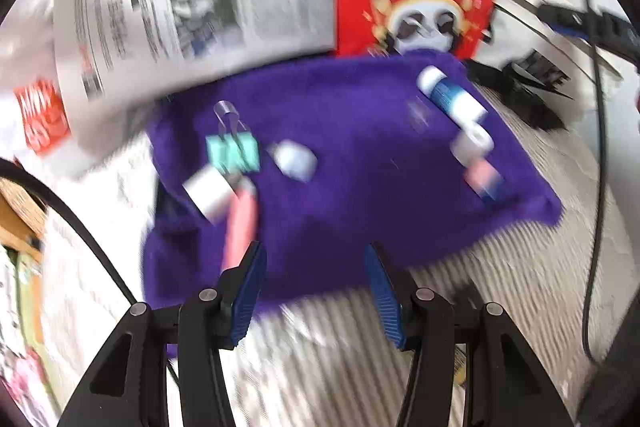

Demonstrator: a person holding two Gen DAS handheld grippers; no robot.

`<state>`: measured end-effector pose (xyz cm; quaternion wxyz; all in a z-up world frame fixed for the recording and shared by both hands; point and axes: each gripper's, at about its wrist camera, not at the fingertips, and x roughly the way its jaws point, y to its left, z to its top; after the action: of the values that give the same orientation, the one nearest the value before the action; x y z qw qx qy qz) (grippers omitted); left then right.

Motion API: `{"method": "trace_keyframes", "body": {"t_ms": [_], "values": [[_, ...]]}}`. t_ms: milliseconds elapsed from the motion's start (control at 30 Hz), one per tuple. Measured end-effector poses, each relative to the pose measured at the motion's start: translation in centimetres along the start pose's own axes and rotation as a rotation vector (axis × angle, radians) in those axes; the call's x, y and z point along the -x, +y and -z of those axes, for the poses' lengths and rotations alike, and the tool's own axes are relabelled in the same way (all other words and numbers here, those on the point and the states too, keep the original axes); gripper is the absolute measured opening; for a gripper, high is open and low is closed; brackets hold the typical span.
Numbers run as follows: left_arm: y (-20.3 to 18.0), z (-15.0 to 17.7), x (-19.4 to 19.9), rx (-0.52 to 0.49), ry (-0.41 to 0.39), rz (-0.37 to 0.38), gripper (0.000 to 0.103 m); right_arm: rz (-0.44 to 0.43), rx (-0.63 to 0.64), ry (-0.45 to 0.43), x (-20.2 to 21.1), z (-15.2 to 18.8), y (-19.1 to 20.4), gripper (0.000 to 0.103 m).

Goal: Organize rigid objects
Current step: 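Lower the USB drive onto the towel and open the left gripper, then move the left gripper to the bed and grasp the black-gold tube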

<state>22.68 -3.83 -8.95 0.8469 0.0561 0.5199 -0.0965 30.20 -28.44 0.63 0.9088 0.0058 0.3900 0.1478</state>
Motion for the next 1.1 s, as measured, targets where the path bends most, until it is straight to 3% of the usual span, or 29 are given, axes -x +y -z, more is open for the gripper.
{"method": "trace_keyframes", "body": {"t_ms": [100,267,500,667,867,1100], "values": [[0.0,1.6,0.1,0.010,-0.017,-0.001,0.054,0.001,-0.011,0.010,0.6,0.2,0.4,0.054],[-1.0,3.9,1.0,0.058,-0.015,0.088,0.054,0.019,0.007,-0.007,2.8,1.2,1.9,0.054],[-3.4,5.9,0.5,0.030,0.013,-0.007,0.054,-0.059,-0.039,0.015,5.4,6.2,2.7,0.054],[-4.7,6.6,-0.3,0.049,0.024,0.046,0.055,-0.061,-0.098,0.035,7.2,11.9,2.6,0.054],[-6.5,6.9,-0.9,-0.015,0.012,-0.035,0.055,-0.033,-0.191,0.038,9.2,16.6,1.1,0.054],[-3.8,9.2,0.7,-0.017,-0.004,-0.052,0.058,0.019,-0.188,0.027,10.5,18.5,1.1,0.054]]}}
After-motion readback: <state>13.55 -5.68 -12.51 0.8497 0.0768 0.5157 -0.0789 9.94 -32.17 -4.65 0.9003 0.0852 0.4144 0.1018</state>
